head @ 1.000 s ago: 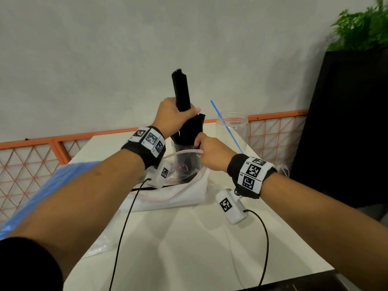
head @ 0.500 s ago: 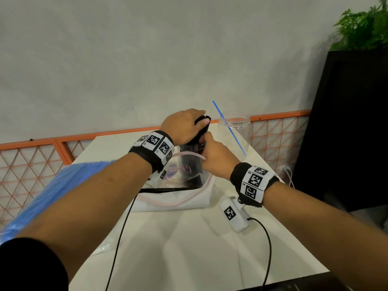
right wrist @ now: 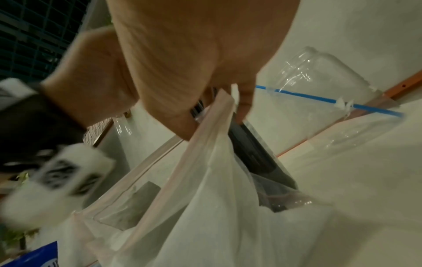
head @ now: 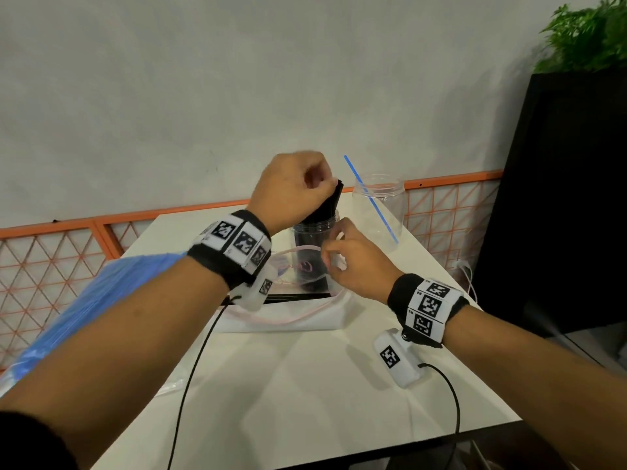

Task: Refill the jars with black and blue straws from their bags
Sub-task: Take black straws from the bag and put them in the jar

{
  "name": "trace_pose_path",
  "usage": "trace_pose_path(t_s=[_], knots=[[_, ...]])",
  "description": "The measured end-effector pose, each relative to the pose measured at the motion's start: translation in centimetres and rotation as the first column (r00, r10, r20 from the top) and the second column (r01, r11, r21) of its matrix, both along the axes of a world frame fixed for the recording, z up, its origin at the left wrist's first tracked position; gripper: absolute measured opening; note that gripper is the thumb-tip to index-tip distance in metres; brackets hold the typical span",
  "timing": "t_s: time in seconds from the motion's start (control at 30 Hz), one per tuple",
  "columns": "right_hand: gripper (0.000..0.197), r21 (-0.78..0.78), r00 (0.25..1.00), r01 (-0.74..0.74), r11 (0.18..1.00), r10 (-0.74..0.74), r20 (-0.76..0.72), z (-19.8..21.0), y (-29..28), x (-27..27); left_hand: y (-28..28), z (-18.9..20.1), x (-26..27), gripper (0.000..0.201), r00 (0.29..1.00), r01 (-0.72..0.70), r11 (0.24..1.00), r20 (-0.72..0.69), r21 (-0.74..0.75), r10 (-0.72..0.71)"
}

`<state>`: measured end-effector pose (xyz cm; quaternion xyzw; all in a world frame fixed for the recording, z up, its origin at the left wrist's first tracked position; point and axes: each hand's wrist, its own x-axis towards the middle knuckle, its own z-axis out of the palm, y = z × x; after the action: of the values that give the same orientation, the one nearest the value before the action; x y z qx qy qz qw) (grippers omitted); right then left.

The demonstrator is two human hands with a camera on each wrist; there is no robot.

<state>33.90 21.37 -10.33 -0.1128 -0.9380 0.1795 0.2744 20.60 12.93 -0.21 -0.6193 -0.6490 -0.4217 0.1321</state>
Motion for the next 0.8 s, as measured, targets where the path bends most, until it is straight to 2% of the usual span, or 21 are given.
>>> trace_pose_path(t_s=[0.03,0.07,0.1,0.13,0.17,0.2,0.27,0.33,0.4,0.53,0.67,0.8], knots=[[0.011,0.015,0.997,0.012,1.0,-0.013,0.078,-0.1,0.0,0.0,-0.8,-0.5,0.5,0.018,0.986,0.102,0.986,0.148,-0.133,-0.082],[0.012,0.023,0.984,0.04,0.999,-0.044,0.173,-0.1,0.1,0.0,-1.3,-1.2,0.9,0.015,0.963,0.188,0.932,0.245,-0.31,-0.112],[0.014,0.027,0.961,0.083,0.996,-0.087,0.264,-0.1,0.1,-0.1,-1.7,-2.1,1.0,0.012,0.956,0.238,0.841,0.269,-0.486,-0.115],[0.018,0.031,0.935,0.126,0.992,-0.129,0.331,-0.1,0.0,-0.3,-2.0,-3.1,0.9,0.011,0.969,0.231,0.741,0.217,-0.63,-0.117],[0.022,0.032,0.916,0.157,0.987,-0.158,0.369,-0.1,0.0,-0.5,-1.9,-4.3,0.7,0.013,0.986,0.164,0.677,0.104,-0.717,-0.129],[0.026,0.028,0.907,0.173,0.985,-0.17,0.385,-0.1,-0.1,-0.7,-1.7,-5.4,0.6,0.015,0.991,0.066,0.653,-0.028,-0.755,-0.133],[0.039,0.018,0.909,0.162,0.987,-0.156,0.386,0.1,-0.5,-0.9,-1.3,-7.4,0.2,0.016,0.972,-0.085,0.625,-0.201,-0.776,-0.118],[0.058,0.005,0.914,0.134,0.991,-0.125,0.387,0.2,-0.7,-1.0,-0.9,-8.9,-0.2,0.015,0.964,-0.148,0.559,-0.245,-0.816,-0.102],[0.067,-0.01,0.915,0.125,0.992,-0.111,0.389,0.2,-0.9,-1.0,-0.8,-9.9,-0.4,0.018,0.963,-0.174,0.522,-0.255,-0.835,-0.086],[0.068,-0.039,0.924,0.108,0.993,-0.086,0.373,0.3,-0.9,-0.9,-0.7,-10.5,-0.6,0.019,0.963,-0.15,0.547,-0.246,-0.824,-0.107],[0.068,-0.071,0.931,0.118,0.991,-0.085,0.354,0.5,-0.9,-0.6,-0.4,-10.8,-0.5,0.021,0.964,-0.157,0.524,-0.245,-0.837,-0.103],[0.06,-0.092,0.94,0.123,0.988,-0.086,0.331,0.5,-0.9,-0.6,-0.3,-11.6,-0.5,0.034,0.963,-0.168,0.504,-0.251,-0.847,-0.1]])
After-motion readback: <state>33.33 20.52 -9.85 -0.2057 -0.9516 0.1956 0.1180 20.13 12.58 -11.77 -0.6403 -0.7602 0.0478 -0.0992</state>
